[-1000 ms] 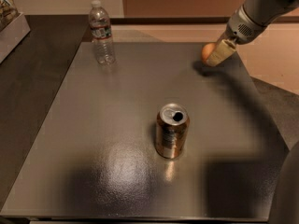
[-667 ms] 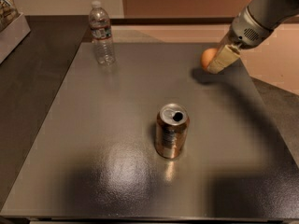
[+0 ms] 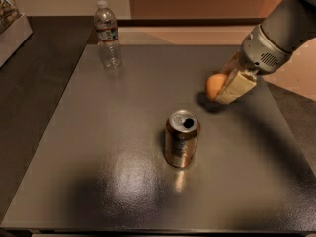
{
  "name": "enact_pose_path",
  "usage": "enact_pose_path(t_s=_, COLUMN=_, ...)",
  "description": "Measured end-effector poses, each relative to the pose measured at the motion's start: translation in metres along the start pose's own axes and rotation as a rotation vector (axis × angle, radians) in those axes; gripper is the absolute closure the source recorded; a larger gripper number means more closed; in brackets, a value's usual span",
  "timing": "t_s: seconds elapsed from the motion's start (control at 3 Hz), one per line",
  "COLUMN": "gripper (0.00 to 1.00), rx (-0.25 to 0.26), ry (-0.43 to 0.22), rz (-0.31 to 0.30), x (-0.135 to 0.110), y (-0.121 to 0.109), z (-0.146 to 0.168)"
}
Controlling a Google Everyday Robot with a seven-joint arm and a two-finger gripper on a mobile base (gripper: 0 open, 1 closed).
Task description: Move orange near orange can
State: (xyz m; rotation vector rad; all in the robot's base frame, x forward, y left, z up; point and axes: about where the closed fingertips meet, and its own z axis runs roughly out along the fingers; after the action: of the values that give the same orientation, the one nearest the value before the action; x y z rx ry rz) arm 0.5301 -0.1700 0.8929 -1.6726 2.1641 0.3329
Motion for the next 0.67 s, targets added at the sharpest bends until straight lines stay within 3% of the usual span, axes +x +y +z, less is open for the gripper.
enact_pose_path(t_s=0.67, gripper=1.0, rx=-0.092, ry=-0.022, rz=-0.139, x=-0.01, y=0.063, z=0.015)
